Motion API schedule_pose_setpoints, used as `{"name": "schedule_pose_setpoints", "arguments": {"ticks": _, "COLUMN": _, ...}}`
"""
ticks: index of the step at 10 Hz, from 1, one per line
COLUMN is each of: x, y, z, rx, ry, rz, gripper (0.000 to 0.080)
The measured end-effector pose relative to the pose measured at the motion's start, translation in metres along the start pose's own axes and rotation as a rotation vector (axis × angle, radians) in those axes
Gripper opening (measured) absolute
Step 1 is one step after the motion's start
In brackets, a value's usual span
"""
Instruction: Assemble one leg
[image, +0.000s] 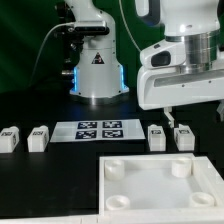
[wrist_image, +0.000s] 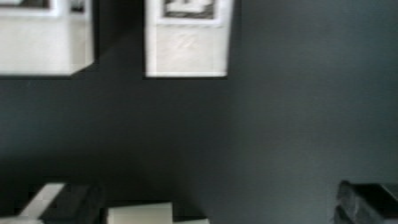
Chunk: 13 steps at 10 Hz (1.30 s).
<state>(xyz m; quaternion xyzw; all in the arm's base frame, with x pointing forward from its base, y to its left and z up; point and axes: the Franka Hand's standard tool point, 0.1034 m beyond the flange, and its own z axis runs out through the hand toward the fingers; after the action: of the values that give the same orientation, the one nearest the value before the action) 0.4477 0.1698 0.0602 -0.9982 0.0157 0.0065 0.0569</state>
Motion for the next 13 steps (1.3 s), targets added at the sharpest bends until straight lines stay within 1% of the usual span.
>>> {"name": "schedule_pose_setpoints", "arguments": {"ticks": 1, "x": -0.001, "y": 0.002, "z": 0.000, "rx": -0.006, "ry": -0.027, "rz": -0.009, "gripper": 0.0649}}
{"name": "schedule_pose_setpoints", "arguments": {"ticks": 2, "x": 0.001, "y": 0.001, "z": -0.001, "rx": -0.003, "ry": -0.019, "rz": -0.010, "gripper": 0.0649}}
{"name": "schedule_pose_setpoints", "arguments": {"ticks": 3, "x": -0.006, "y": 0.004, "z": 0.002, "rx": -0.014, "ry": -0.075, "rz": -0.004, "gripper": 0.0649}}
{"name": "schedule_pose_setpoints", "arguments": {"ticks": 4, "x": -0.016, "y": 0.008, "z": 0.003, "rx": -0.035, "ry": -0.230, "rz": 0.024, "gripper": 0.0649}}
{"name": "schedule_pose_setpoints", "arguments": {"ticks": 5, "x": -0.016, "y": 0.007, "z": 0.003, "rx": -0.049, "ry": -0.344, "rz": 0.036, "gripper": 0.0649}}
{"name": "schedule_pose_setpoints", "arguments": {"ticks": 6, "x": -0.017, "y": 0.006, "z": 0.005, "rx": -0.057, "ry": -0.441, "rz": 0.042, "gripper": 0.0649}}
{"name": "schedule_pose_setpoints", "arguments": {"ticks": 8, "x": -0.019, "y": 0.009, "z": 0.007, "rx": -0.056, "ry": -0.621, "rz": 0.070, "gripper": 0.0649}}
{"name": "schedule_pose_setpoints", "arguments": {"ticks": 11, "x": -0.023, "y": 0.012, "z": 0.010, "rx": -0.067, "ry": -0.870, "rz": 0.068, "gripper": 0.0649}}
{"name": "schedule_pose_setpoints", "arguments": {"ticks": 12, "x": -0.018, "y": 0.009, "z": 0.015, "rx": -0.066, "ry": -0.850, "rz": 0.075, "gripper": 0.0649}}
{"name": "schedule_pose_setpoints", "arguments": {"ticks": 13, "x": -0.026, "y": 0.004, "z": 0.017, "rx": -0.075, "ry": -0.860, "rz": 0.072, "gripper": 0.0649}}
